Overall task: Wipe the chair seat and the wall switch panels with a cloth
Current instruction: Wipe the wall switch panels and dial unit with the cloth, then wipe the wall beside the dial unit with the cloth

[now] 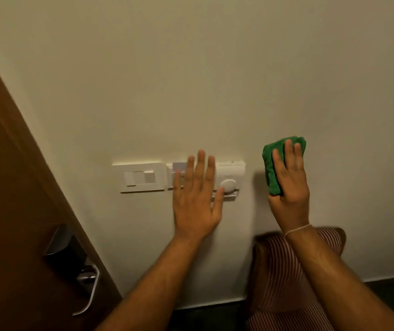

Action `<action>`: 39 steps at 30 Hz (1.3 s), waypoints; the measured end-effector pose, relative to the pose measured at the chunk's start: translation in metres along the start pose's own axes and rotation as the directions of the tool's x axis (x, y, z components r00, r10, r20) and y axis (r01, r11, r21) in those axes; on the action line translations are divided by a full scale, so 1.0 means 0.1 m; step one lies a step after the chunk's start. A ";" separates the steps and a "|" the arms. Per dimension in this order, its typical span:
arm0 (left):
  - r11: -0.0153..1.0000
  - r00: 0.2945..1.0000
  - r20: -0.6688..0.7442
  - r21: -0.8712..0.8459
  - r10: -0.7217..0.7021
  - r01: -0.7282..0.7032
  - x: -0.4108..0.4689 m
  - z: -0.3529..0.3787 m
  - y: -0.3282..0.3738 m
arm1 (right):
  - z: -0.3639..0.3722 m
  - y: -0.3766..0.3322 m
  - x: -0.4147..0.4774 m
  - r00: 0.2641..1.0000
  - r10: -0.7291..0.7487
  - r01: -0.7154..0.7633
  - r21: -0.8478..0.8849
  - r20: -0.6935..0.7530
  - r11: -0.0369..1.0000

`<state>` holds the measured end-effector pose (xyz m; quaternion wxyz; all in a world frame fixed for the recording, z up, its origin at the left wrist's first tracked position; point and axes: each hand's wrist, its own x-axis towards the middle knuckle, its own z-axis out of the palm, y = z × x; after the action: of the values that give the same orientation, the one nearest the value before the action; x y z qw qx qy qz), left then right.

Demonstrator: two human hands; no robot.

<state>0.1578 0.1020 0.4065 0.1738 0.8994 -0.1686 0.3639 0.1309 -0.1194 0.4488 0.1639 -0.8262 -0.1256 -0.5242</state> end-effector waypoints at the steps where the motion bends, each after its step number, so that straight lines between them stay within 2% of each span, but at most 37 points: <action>1: 0.999 0.999 0.047 -0.023 0.026 -0.025 -0.16 0.13 0.17 | -0.07 0.10 -0.20 0.999 0.028 -0.027 -0.020 0.043 0.999; 3: 0.995 0.988 0.135 -0.078 0.077 -0.067 -0.55 0.38 0.48 | -0.24 0.32 -0.63 0.981 0.118 -0.111 -0.055 0.155 0.992; 8: 0.975 0.922 0.357 -0.206 0.149 -0.078 -1.58 0.93 1.01 | -0.59 0.75 -1.87 0.871 0.290 -0.244 -0.164 0.395 0.956; 12: 0.968 0.852 0.492 -0.242 0.180 -0.066 -2.25 1.38 1.34 | -0.75 0.99 -2.88 0.719 0.438 -0.384 -0.217 0.540 0.897; 17: 0.988 0.747 0.658 -0.156 0.091 0.017 -2.83 1.89 1.48 | -0.65 1.25 -3.99 0.550 0.546 -0.495 -0.280 0.633 0.823; 20: 0.991 0.698 0.715 -0.114 0.035 0.067 -3.13 2.20 1.49 | -0.55 1.42 -4.56 0.430 0.563 -0.525 -0.312 0.706 0.792; 22: 0.994 0.698 0.716 -0.087 0.011 0.073 -3.34 2.40 1.48 | -0.47 1.50 -4.91 0.336 0.579 -0.544 -0.349 0.743 0.763; 25: 0.995 0.697 0.717 -0.066 -0.002 0.070 -3.64 2.60 1.46 | -0.31 1.62 -5.42 0.275 0.561 -0.524 -0.368 0.781 0.768; 28: 0.999 0.666 0.746 -0.030 -0.004 0.040 -3.92 2.71 1.37 | -0.16 1.71 -5.85 0.079 0.501 -0.496 -0.402 0.862 0.770; 29: 1.000 0.650 0.760 -0.021 0.006 0.016 -3.98 2.72 1.34 | -0.10 1.74 -5.97 0.035 0.475 -0.494 -0.398 0.879 0.773; 32: 0.994 0.602 0.792 -0.057 0.101 -0.091 -4.11 2.79 1.19 | 0.06 1.75 -6.25 -0.040 0.419 -0.457 -0.389 0.907 0.800; 34: 0.989 0.572 0.810 -0.069 0.130 -0.127 -4.10 2.84 1.09 | 0.14 1.73 -6.35 -0.089 0.387 -0.508 -0.376 0.918 0.775; 37: 0.991 0.554 0.824 -0.059 0.117 -0.122 -4.04 2.90 1.00 | 0.18 1.67 -6.40 -0.083 0.447 -0.552 -0.414 0.891 0.724; 39: 0.992 0.549 0.828 -0.061 0.114 -0.114 -4.02 2.94 0.97 | 0.18 1.62 -6.38 -0.128 0.461 -0.544 -0.451 0.878 0.707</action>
<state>0.0187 -0.0406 -0.0596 0.0501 0.9518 -0.2883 -0.0919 -0.0599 -0.2828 -0.1596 0.2530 -0.9267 0.1093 0.2555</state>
